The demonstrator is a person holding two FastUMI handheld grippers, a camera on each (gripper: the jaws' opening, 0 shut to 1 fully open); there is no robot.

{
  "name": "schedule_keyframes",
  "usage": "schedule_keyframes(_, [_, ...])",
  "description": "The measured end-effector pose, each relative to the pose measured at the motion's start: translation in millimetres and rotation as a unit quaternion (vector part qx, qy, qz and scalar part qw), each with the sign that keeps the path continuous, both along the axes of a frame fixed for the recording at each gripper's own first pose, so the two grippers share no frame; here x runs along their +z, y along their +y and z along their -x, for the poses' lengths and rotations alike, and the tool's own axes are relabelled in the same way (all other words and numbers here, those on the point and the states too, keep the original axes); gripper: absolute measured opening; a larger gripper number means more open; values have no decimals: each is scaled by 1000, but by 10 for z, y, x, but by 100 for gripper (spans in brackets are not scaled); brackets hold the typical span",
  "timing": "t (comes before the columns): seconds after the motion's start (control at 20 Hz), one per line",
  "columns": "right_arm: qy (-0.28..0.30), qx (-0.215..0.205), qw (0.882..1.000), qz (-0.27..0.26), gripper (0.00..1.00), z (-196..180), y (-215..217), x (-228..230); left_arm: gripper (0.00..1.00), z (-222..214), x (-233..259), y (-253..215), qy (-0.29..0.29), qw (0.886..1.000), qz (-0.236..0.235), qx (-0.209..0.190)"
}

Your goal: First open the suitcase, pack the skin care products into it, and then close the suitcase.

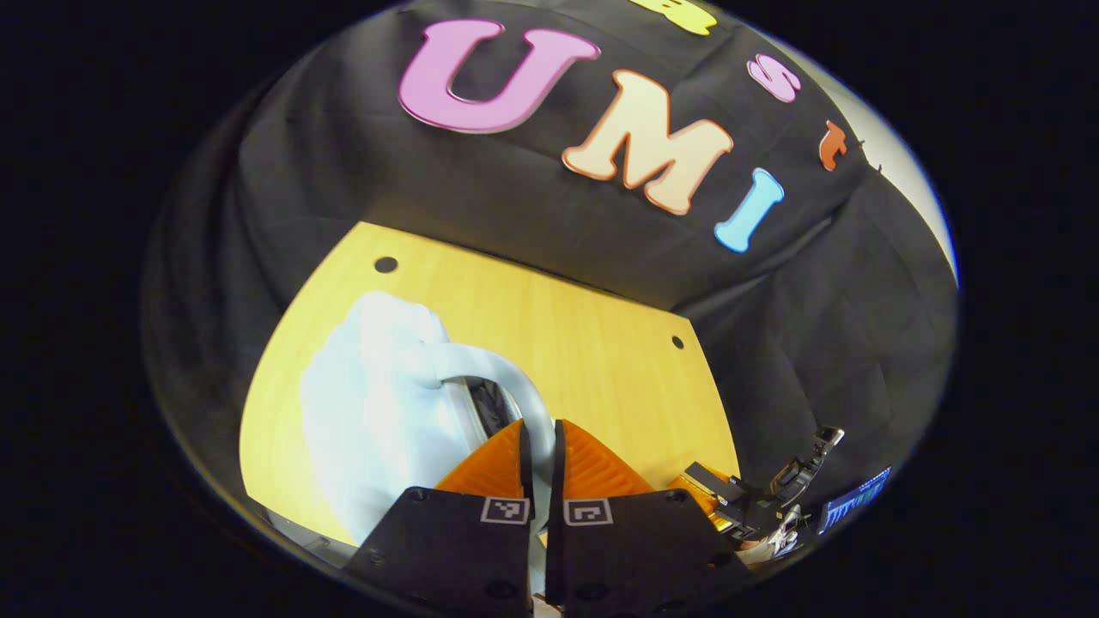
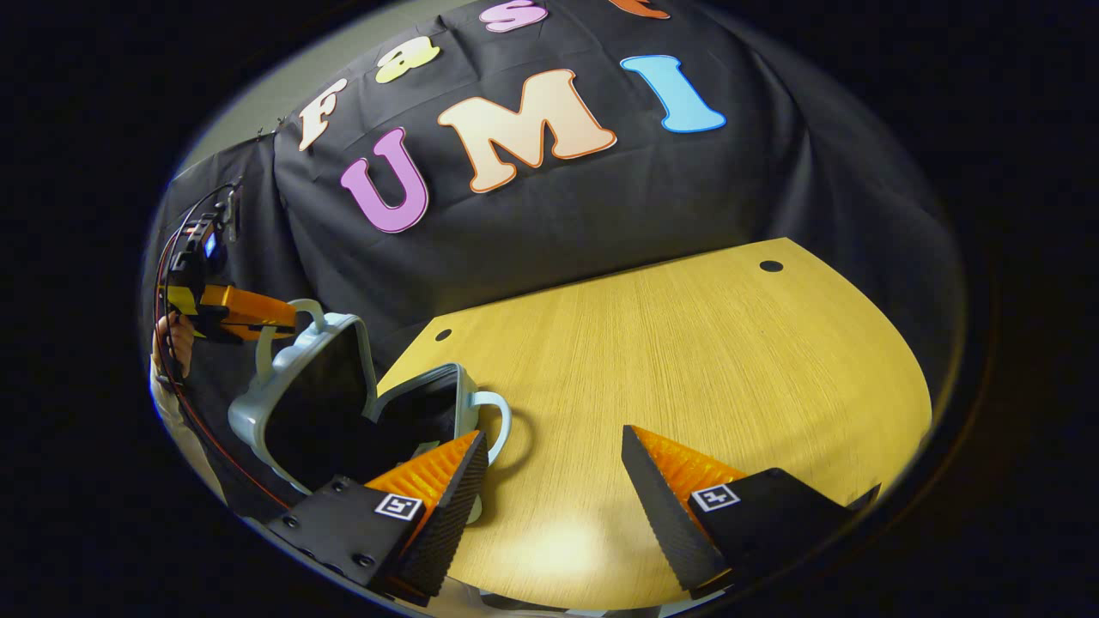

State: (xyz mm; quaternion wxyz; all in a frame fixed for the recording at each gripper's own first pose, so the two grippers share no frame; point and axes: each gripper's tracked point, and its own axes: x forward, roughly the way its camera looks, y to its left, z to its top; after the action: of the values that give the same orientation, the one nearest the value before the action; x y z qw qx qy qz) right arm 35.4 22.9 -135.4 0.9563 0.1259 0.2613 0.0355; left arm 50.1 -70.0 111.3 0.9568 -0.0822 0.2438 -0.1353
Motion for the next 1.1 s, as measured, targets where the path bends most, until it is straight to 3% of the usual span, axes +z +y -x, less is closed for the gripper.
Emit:
schedule_keyframes(0.25, [-16,-28,999,-6,98,-9,-68,107,1,-390,-594,-391,61,998,-22,-25])
schedule_keyframes(0.5, [-10,-51,999,-1,97,68,-218,104,1,-729,-1182,-584,124,990,-63,-24])
schedule_keyframes(0.8, [-7,-82,997,-2,97,116,-463,71,1,-865,-1481,-552,166,982,-85,-9])
schedule_keyframes(1.1, [-13,-67,998,2,97,125,-485,124,5,-885,-1604,-544,189,978,-92,8])
